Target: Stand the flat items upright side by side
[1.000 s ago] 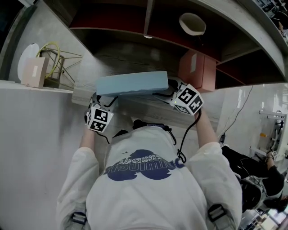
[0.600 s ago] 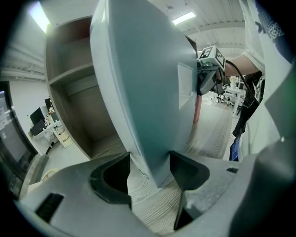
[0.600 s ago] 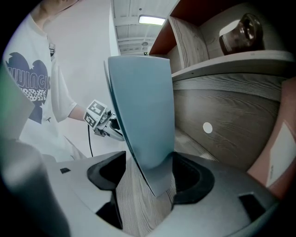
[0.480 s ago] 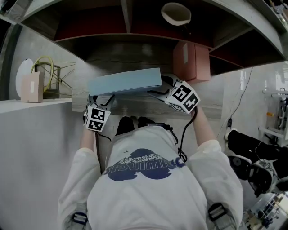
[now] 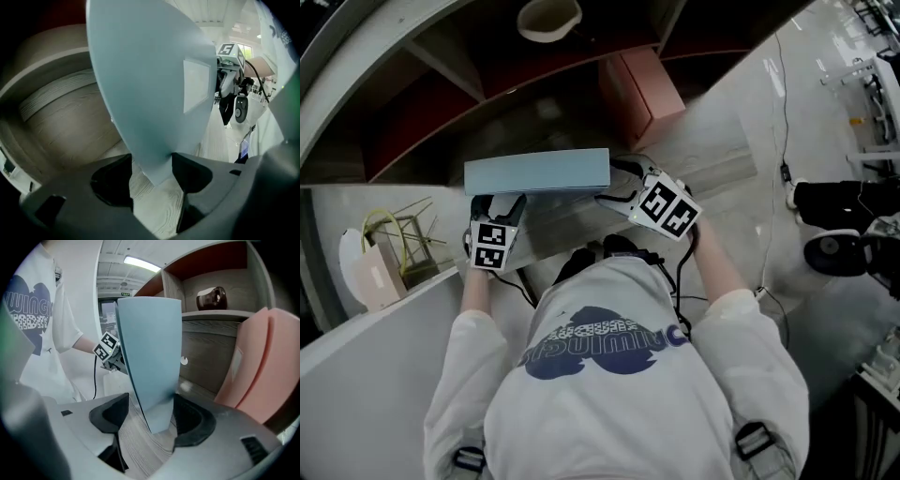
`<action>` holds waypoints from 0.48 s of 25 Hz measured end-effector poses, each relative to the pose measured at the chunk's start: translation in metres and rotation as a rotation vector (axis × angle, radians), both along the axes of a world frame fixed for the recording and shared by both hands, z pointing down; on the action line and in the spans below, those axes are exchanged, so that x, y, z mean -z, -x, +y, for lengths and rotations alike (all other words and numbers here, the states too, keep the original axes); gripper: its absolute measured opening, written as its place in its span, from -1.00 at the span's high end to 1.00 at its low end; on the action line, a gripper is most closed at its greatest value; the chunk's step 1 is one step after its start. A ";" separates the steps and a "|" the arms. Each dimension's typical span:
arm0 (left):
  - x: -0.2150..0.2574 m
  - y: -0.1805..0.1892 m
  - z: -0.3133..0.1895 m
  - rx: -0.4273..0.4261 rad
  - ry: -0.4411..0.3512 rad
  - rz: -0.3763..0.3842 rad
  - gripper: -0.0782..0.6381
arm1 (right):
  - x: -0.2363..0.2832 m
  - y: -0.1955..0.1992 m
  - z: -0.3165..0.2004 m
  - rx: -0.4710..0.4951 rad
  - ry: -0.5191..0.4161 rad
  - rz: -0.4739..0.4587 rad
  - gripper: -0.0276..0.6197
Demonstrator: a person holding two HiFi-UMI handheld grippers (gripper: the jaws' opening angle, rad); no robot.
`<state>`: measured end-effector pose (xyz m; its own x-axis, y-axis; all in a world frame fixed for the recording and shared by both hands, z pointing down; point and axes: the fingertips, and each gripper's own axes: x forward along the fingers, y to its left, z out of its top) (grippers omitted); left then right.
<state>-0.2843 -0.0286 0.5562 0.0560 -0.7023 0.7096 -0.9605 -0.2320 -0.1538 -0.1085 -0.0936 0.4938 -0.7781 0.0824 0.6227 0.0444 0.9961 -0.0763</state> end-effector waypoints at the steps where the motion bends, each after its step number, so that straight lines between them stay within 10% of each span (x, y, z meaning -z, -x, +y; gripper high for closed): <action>1: 0.000 -0.002 -0.008 -0.024 0.000 -0.001 0.01 | 0.000 -0.005 0.001 -0.024 -0.010 0.003 0.00; 12: -0.004 -0.049 -0.088 -0.259 -0.020 0.009 0.04 | 0.001 -0.069 0.010 -0.288 -0.061 0.022 0.06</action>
